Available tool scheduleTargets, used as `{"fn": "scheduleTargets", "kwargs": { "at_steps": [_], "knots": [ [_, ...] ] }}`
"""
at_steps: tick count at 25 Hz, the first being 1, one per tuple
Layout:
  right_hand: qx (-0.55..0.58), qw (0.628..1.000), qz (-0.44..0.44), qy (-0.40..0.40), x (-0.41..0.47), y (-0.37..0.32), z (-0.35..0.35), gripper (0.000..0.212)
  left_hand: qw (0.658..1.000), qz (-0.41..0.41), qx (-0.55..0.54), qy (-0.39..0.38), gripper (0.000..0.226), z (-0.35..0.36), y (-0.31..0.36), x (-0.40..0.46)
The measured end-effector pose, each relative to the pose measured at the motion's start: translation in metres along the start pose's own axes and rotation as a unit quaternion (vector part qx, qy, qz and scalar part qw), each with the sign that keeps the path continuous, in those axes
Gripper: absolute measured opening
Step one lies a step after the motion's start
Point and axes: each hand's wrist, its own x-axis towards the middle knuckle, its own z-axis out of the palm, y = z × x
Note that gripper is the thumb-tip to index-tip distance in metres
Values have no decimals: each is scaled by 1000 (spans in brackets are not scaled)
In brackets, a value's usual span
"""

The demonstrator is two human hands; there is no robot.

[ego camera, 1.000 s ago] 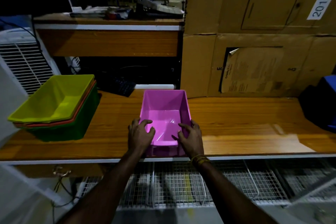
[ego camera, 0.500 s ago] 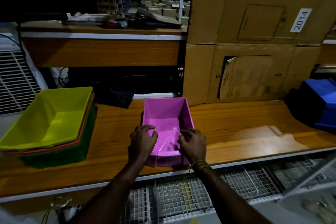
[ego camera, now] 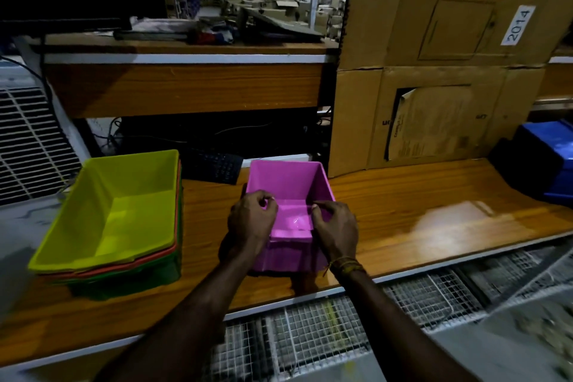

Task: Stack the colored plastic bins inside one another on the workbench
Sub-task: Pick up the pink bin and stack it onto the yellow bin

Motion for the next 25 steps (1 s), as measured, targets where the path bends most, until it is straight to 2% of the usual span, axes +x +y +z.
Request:
{"fn": "scheduleTargets", "kwargs": {
  "at_steps": [4,9,14,18,21,25],
  "knots": [
    [25,998,-51,37,3,-45,1,19,998,29,-15,46,17,-39,10,29],
    [100,984,-138,43,18,-132,8,24,989,45,-11,142,20,-119,18,72],
    [160,962,-219,16,5,-215,40,24,966,52,-10,254,22,-212,1,96],
    [165,953,-253,-24,-24,-262,72,24,948,45,17,314,25,-275,-28,96],
    [166,945,-276,-65,-50,-280,97,25,940,9,45,339,25,-301,-57,87],
    [143,944,-275,-116,-73,-284,124,27,939,-38,74,335,23,-308,-96,75]
  ]
}}
